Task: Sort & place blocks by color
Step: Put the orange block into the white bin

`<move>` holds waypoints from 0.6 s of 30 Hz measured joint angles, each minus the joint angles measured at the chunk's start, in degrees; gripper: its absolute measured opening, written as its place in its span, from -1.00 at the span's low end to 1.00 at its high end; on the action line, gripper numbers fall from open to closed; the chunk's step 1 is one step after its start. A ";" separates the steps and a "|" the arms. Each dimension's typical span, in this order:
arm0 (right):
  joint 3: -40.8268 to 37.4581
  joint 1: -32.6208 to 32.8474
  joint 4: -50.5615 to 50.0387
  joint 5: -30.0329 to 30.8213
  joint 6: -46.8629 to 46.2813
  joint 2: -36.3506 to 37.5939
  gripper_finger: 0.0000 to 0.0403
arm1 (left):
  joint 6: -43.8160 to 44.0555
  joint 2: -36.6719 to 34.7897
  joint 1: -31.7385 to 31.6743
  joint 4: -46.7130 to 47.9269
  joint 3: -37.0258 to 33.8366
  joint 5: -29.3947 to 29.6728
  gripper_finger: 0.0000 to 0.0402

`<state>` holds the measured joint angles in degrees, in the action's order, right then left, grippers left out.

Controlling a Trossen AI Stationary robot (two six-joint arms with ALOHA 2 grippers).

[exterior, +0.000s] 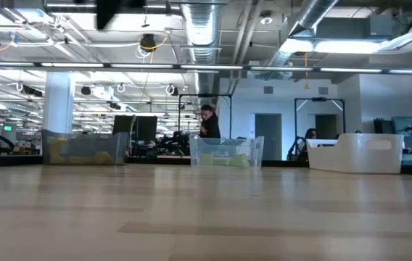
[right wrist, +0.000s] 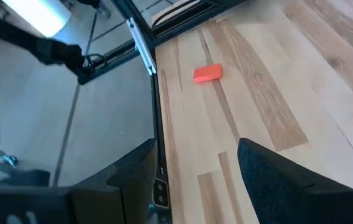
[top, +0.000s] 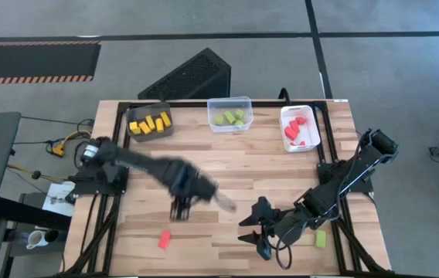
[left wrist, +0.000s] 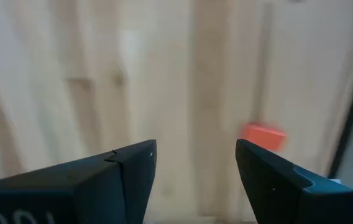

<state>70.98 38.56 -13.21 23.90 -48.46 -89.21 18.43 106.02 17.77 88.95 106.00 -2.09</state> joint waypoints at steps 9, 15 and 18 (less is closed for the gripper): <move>-0.01 -0.04 -1.80 -3.26 7.16 0.00 0.21 | 38.77 0.00 14.02 -6.56 -1.83 4.89 0.17; -0.02 0.16 -3.81 -5.04 8.65 0.00 0.21 | 73.35 0.00 19.25 -6.68 -7.79 2.29 0.20; 0.00 0.63 -4.95 -5.22 8.67 -0.02 0.21 | 82.14 0.00 21.81 -8.51 -10.93 3.00 0.20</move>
<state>70.98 39.19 -18.17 18.68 -39.79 -89.23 100.57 106.02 39.58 80.44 95.07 0.91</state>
